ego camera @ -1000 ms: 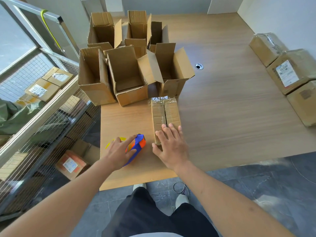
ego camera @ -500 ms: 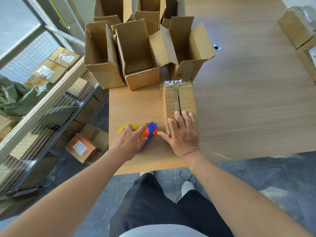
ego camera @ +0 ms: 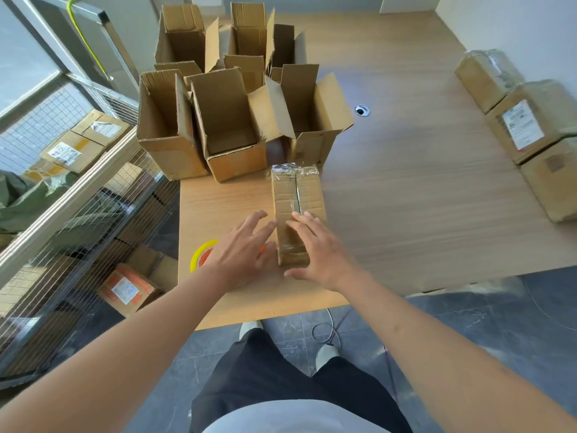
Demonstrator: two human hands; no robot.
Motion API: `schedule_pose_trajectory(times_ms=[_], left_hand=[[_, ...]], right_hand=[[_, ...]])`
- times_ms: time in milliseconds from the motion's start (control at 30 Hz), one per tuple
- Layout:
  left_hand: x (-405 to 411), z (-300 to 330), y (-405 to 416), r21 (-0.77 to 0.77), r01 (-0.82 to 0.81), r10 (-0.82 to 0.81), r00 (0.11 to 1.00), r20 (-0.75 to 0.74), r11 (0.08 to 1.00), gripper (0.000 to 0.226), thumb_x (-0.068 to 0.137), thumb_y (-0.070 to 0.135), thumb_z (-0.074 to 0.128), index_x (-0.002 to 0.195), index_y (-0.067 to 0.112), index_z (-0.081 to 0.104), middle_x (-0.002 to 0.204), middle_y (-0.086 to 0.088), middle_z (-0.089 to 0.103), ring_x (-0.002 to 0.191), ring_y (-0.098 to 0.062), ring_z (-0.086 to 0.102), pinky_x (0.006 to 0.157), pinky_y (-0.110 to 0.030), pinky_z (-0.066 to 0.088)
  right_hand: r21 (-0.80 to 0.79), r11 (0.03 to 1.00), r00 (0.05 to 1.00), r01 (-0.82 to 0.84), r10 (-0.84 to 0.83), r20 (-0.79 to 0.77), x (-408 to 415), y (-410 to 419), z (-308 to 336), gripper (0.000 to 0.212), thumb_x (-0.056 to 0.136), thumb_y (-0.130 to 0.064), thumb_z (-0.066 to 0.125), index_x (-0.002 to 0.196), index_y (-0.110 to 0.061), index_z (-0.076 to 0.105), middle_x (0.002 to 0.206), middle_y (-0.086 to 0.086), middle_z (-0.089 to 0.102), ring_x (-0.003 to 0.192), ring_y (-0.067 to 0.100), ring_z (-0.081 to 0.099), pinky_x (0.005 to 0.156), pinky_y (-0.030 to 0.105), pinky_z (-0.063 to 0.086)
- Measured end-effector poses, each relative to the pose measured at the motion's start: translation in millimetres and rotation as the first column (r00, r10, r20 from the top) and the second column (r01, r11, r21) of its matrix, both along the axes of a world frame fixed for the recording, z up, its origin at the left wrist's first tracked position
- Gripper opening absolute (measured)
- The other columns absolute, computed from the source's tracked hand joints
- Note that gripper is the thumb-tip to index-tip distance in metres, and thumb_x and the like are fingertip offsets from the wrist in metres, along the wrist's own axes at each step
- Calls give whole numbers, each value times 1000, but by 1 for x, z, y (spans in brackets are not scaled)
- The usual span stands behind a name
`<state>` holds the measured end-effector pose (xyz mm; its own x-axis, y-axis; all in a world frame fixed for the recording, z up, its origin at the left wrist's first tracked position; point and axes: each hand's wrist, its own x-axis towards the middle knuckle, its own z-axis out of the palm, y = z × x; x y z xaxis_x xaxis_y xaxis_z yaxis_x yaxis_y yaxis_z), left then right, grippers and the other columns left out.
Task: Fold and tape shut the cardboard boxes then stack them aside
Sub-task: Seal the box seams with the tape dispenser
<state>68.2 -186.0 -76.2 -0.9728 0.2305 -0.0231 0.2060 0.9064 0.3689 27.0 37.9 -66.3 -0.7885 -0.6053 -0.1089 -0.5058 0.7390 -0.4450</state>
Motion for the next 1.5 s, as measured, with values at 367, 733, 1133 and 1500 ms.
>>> schedule_pose_trajectory(times_ms=[367, 733, 1133, 1500], left_hand=[[-2, -17, 21, 81, 130, -103, 956, -274, 988, 54, 90, 39, 71, 125, -2, 69, 142, -19, 60, 135, -35, 55, 99, -51, 56], [-3, -34, 24, 90, 133, -91, 925, -370, 987, 51, 92, 35, 66, 124, -4, 69, 143, -20, 59, 137, -35, 53, 105, -47, 53], [-1, -26, 33, 154, 40, 7, 956, -293, 987, 60, 73, 18, 93, 126, 0, 70, 144, -13, 60, 138, -29, 52, 102, -48, 55], [4, -20, 47, 182, 15, 21, 981, -195, 983, 65, 72, 20, 94, 130, 3, 68, 146, -11, 58, 141, -27, 49, 102, -48, 55]], right_hand=[[-61, 998, 994, -25, 19, -111, -11, 12, -19, 77, 84, -18, 83, 152, -15, 47, 160, -1, 41, 149, 19, 37, 113, 43, 46], [-213, 963, 963, -164, 110, -245, -20, 35, -34, 65, 75, -15, 89, 135, -8, 66, 148, 9, 56, 138, 27, 53, 115, 41, 43], [-165, 981, 973, -100, 61, -224, -27, 56, -24, 68, 61, -10, 95, 123, -23, 74, 137, 5, 65, 127, 28, 62, 90, 46, 61], [-167, 979, 983, -119, 92, -162, -29, 72, -17, 78, 64, 15, 83, 132, -21, 67, 144, 1, 60, 135, 23, 55, 103, 44, 55]])
